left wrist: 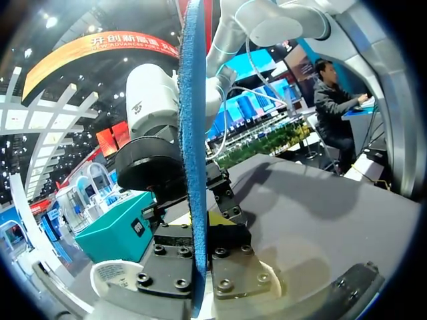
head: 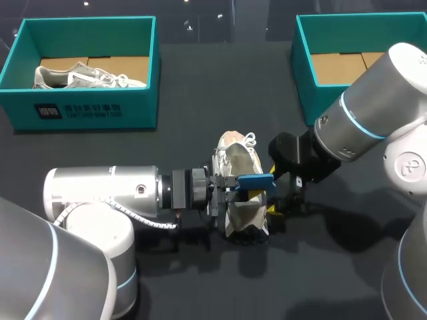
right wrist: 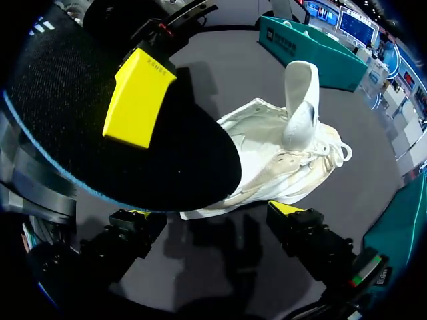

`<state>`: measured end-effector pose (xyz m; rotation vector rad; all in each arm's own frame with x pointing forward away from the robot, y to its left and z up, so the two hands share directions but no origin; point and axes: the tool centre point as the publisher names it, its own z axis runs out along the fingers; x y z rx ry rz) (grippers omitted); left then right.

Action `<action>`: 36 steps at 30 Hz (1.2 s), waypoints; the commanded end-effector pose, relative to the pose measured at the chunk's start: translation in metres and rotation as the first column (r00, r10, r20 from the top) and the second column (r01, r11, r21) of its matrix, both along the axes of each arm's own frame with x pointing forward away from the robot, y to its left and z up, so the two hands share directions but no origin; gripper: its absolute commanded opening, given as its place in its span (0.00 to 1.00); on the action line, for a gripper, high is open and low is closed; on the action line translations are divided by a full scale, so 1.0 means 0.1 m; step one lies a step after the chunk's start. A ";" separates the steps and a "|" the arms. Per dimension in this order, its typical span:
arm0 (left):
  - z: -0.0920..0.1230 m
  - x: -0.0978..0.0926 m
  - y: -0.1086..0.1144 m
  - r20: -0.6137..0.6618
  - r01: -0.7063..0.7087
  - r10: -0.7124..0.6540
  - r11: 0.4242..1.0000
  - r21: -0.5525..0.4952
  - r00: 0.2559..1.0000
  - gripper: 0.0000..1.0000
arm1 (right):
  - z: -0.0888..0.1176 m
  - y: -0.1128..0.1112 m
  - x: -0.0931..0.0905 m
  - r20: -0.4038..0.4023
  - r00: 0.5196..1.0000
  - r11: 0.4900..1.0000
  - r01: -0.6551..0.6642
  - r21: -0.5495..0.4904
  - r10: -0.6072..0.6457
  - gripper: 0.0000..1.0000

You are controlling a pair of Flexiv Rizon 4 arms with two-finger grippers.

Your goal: Take the shoe out of the shoebox, open the shoe tongue, remove and reinsert the insole, then place the shoe into the shoebox

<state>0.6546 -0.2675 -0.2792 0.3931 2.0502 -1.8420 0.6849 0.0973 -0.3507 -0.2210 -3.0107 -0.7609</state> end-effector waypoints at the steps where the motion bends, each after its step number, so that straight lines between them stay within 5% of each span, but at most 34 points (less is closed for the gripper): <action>1: -0.04 0.06 -0.02 0.000 0.011 -0.011 1.000 -0.006 1.000 0.00 | -0.01 0.00 -0.01 0.002 1.000 1.000 0.001 0.001 -0.001 1.00; 36: -0.22 0.11 0.01 0.103 0.065 -0.068 0.997 0.032 0.992 0.00 | -0.01 0.00 -0.01 0.002 1.000 1.000 0.001 0.001 -0.001 1.00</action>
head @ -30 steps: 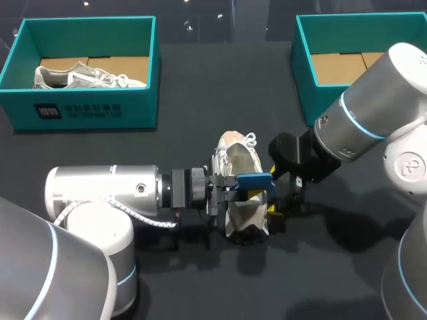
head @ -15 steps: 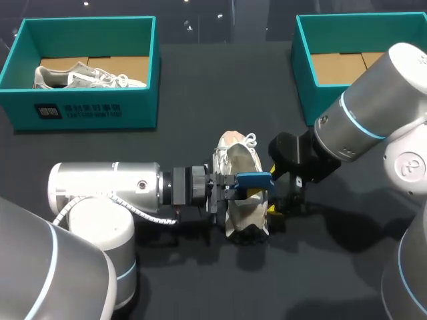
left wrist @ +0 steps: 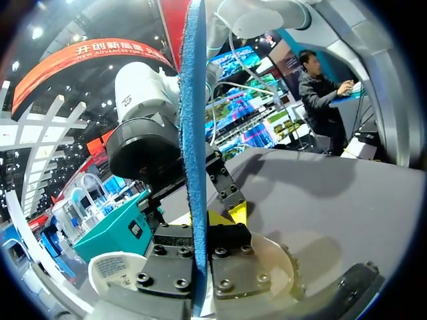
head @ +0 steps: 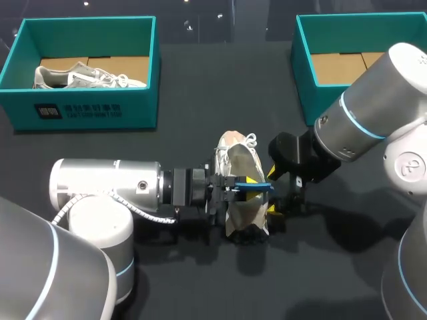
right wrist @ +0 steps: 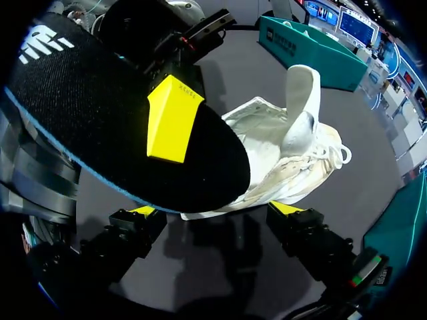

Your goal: Take the shoe out of the shoebox, open the shoe tongue, remove and reinsert the insole, then place the shoe into the shoebox

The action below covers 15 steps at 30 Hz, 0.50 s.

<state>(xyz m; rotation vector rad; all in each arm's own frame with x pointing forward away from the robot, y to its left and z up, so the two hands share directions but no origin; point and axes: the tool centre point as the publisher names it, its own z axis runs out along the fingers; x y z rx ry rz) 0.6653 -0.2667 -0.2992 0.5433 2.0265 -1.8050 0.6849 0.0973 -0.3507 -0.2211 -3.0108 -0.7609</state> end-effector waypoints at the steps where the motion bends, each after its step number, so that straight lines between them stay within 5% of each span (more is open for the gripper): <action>1: -0.03 0.00 0.01 0.020 0.002 -0.002 1.000 0.003 1.000 0.00 | -0.01 0.00 -0.01 0.002 1.000 1.000 0.001 0.001 -0.001 1.00; 15: 0.02 -0.07 0.01 0.059 0.032 -0.031 0.999 -0.018 0.998 0.00 | -0.01 0.00 -0.01 0.002 1.000 1.000 0.001 0.001 -0.001 1.00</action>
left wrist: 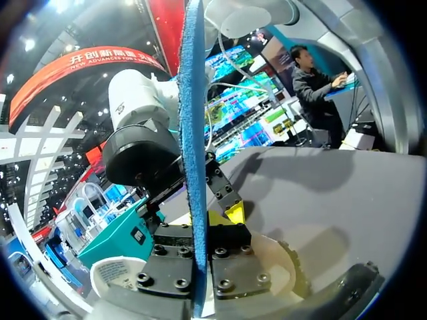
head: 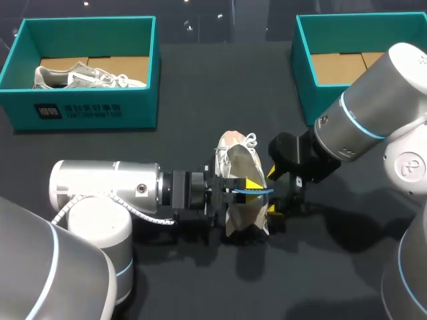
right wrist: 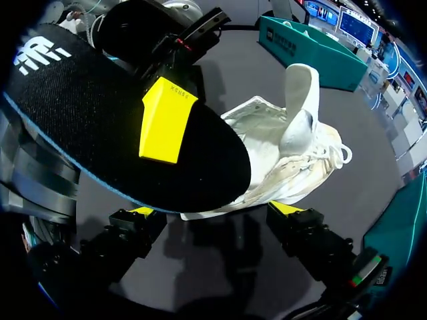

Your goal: Take the shoe out of the shoebox, open the shoe tongue, remove and reinsert the insole, then place the shoe into the shoebox

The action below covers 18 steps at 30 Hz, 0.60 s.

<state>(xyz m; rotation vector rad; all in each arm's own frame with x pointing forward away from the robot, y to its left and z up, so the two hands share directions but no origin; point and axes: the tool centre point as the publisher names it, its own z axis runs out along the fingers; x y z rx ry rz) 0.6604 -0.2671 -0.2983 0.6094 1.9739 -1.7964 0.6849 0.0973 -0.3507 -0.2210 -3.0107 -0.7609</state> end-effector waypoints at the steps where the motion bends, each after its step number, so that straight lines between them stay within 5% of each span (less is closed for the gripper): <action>1: 0.02 -0.04 0.01 0.003 0.013 -0.013 1.000 -0.003 1.000 0.00 | -0.01 0.00 -0.01 0.002 1.000 1.000 0.001 0.001 -0.001 1.00; 18: -0.06 -0.02 0.00 0.053 0.028 -0.028 1.000 0.010 0.998 0.00 | -0.01 0.00 -0.01 0.002 1.000 1.000 0.001 0.001 -0.001 1.00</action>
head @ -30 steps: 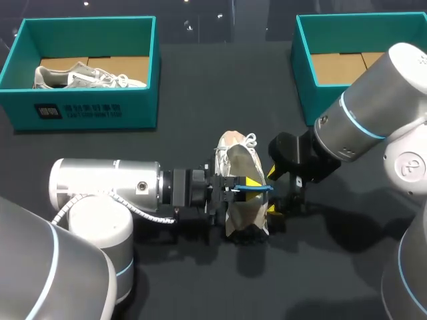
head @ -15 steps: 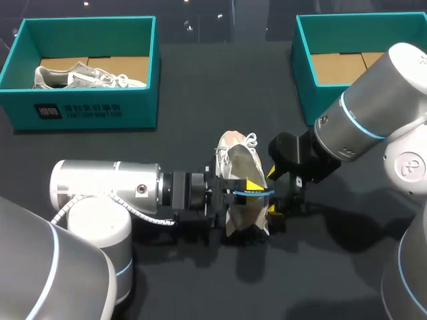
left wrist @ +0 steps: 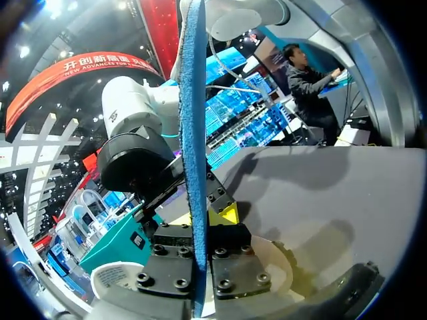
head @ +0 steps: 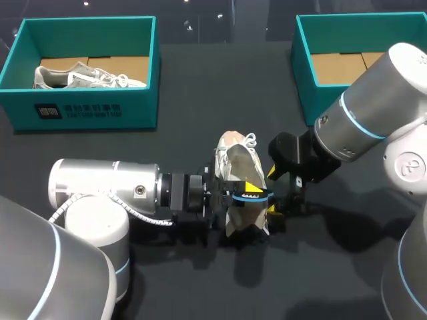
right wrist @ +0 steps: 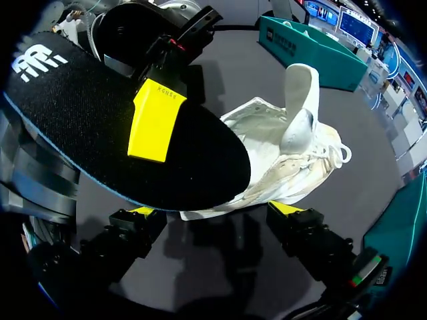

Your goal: Take the shoe out of the shoebox, open the shoe tongue, remove and reinsert the insole, then place the shoe into the shoebox

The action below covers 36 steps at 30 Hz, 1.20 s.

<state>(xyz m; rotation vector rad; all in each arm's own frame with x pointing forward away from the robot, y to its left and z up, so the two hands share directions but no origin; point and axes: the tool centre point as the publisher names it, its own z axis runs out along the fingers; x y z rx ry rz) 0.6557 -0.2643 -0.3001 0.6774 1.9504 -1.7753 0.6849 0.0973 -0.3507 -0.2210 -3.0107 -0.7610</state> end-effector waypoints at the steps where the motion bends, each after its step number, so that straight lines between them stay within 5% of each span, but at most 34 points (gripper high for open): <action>1: -0.05 0.04 -0.02 0.012 0.001 -0.001 1.000 0.003 1.000 0.00 | -0.01 0.00 -0.01 0.002 1.000 1.000 0.001 0.001 -0.001 1.00; 36: -0.18 0.18 -0.02 0.113 -0.024 0.022 1.000 0.016 0.993 0.00 | -0.01 0.00 -0.01 0.002 1.000 1.000 0.001 0.001 -0.001 1.00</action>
